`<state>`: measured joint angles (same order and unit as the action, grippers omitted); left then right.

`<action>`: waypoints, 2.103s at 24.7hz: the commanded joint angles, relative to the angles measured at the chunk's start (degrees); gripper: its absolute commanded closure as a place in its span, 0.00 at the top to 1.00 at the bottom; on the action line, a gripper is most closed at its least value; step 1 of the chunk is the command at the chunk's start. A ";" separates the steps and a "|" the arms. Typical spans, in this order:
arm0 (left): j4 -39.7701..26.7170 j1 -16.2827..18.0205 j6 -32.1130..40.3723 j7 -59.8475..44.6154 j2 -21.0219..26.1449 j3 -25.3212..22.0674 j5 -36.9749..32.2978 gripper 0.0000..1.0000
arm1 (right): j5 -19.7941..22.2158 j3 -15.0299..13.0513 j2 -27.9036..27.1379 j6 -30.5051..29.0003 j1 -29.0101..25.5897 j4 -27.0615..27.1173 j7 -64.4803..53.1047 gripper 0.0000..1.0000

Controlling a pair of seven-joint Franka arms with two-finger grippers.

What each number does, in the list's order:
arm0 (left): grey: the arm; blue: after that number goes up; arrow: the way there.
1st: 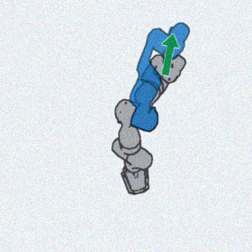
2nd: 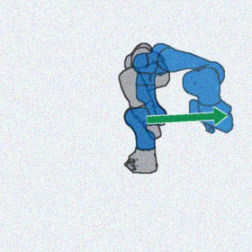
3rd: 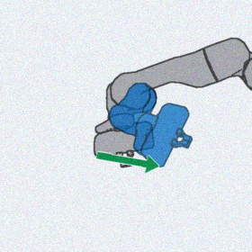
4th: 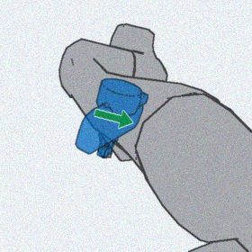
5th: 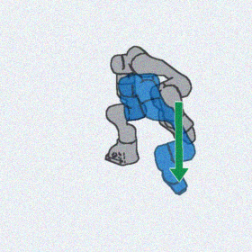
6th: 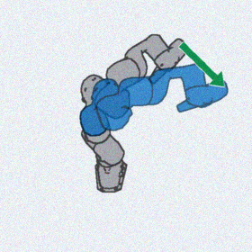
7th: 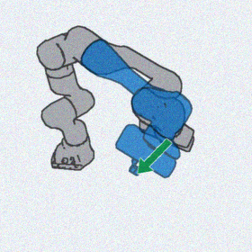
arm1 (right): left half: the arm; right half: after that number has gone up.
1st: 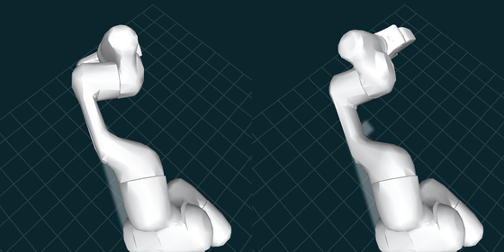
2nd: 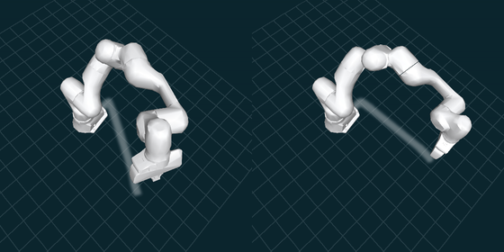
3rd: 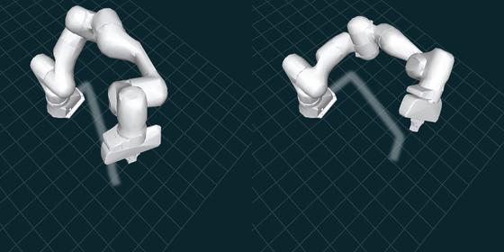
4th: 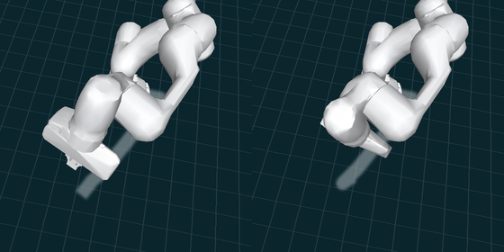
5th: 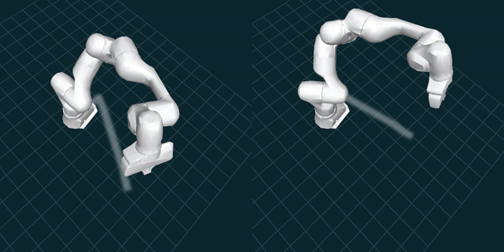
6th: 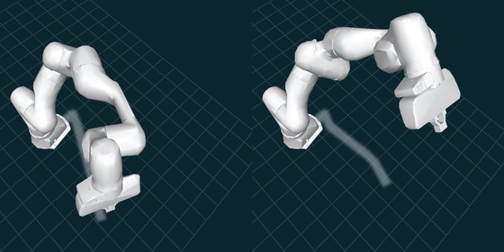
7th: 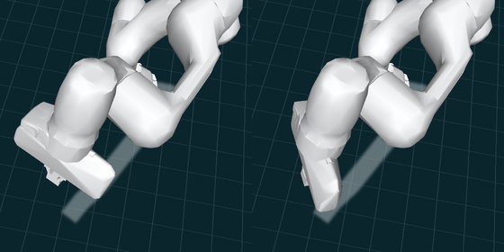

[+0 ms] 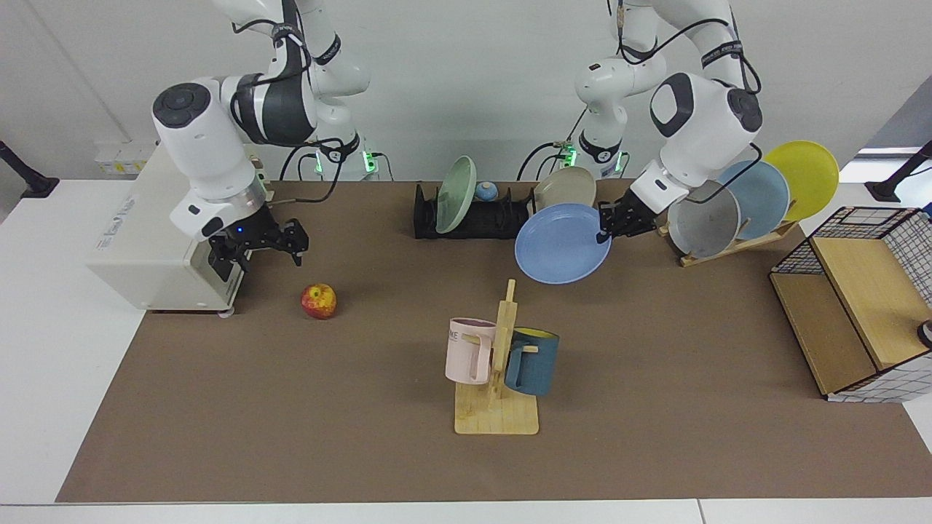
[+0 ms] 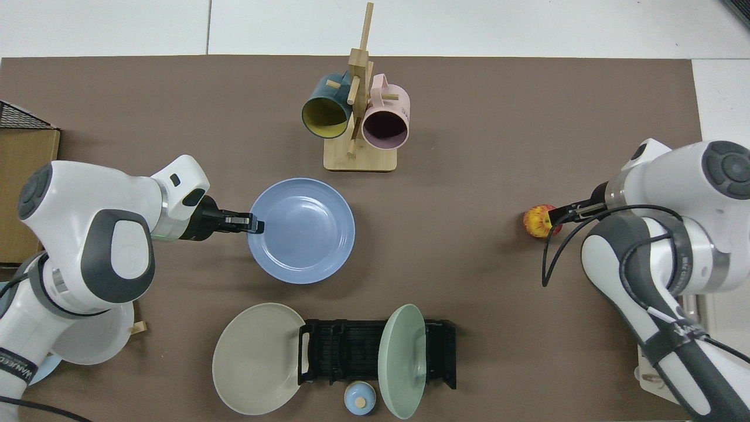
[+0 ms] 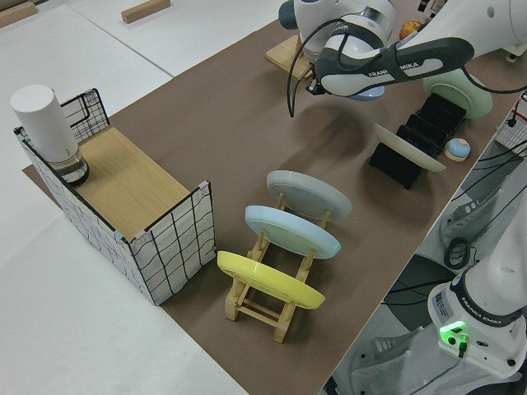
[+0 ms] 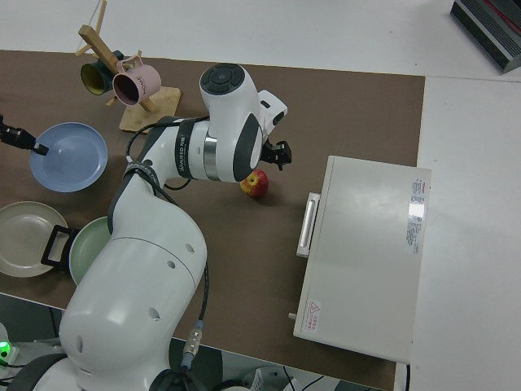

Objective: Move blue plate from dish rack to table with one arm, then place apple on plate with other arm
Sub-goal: 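Lower the blue plate onto the table while the right gripper grasps the apple, then open the left gripper and withdraw while the right gripper lifts the apple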

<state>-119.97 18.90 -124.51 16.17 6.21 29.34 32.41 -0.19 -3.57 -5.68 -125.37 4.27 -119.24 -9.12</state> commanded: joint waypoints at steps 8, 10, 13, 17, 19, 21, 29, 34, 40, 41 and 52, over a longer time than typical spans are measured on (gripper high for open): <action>1.49 -7.56 -6.97 2.20 6.35 -0.08 2.92 0.00 | -1.13 0.23 -1.26 -7.78 3.46 -4.59 -1.34 1.00; 1.41 -8.70 -8.29 2.02 8.19 -0.08 2.93 0.00 | -1.30 0.23 -1.79 -9.71 3.64 -5.38 -1.60 1.00; 1.06 -10.02 -10.31 1.76 9.61 -0.08 2.84 0.00 | -1.21 0.23 -3.37 -13.04 3.47 -6.70 -2.39 1.00; 0.88 -12.22 -10.58 1.50 9.69 -0.52 1.34 0.00 | -1.21 0.14 -4.60 -16.57 3.47 -7.94 -2.92 1.00; 0.88 -12.39 -10.58 0.54 9.78 -0.60 1.34 0.20 | -1.21 0.14 -4.69 -16.75 2.86 -7.94 -3.79 1.00; 0.79 -12.40 -10.58 -0.35 9.78 -0.60 1.17 0.40 | -1.21 0.14 -4.96 -16.84 2.68 -7.85 -4.15 1.00; 0.88 -13.01 -11.72 -3.51 9.61 -0.78 -0.05 0.89 | -1.21 0.14 -5.04 -16.84 2.68 -7.94 -4.32 0.86; 2.54 -11.87 -9.62 -10.70 7.24 -0.87 -10.85 0.98 | -1.30 0.14 -4.87 -16.66 2.42 -7.85 -3.27 0.00; 8.95 -11.08 1.61 -18.79 4.51 -0.96 -20.53 0.99 | -1.30 0.23 -3.03 -12.64 4.34 -3.99 1.37 0.00; 10.18 -10.82 3.55 -20.20 3.81 -0.96 -21.85 0.99 | -1.39 0.23 -2.85 -10.10 5.04 -2.42 2.52 0.00; 16.17 -5.90 24.30 -25.05 -11.21 -0.87 -27.92 0.99 | -1.56 0.31 -3.81 0.57 19.28 10.78 25.11 0.00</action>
<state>-102.71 10.44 -104.60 -7.41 0.86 28.31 5.98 -0.94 -3.13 -8.43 -125.99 19.01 -111.19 9.62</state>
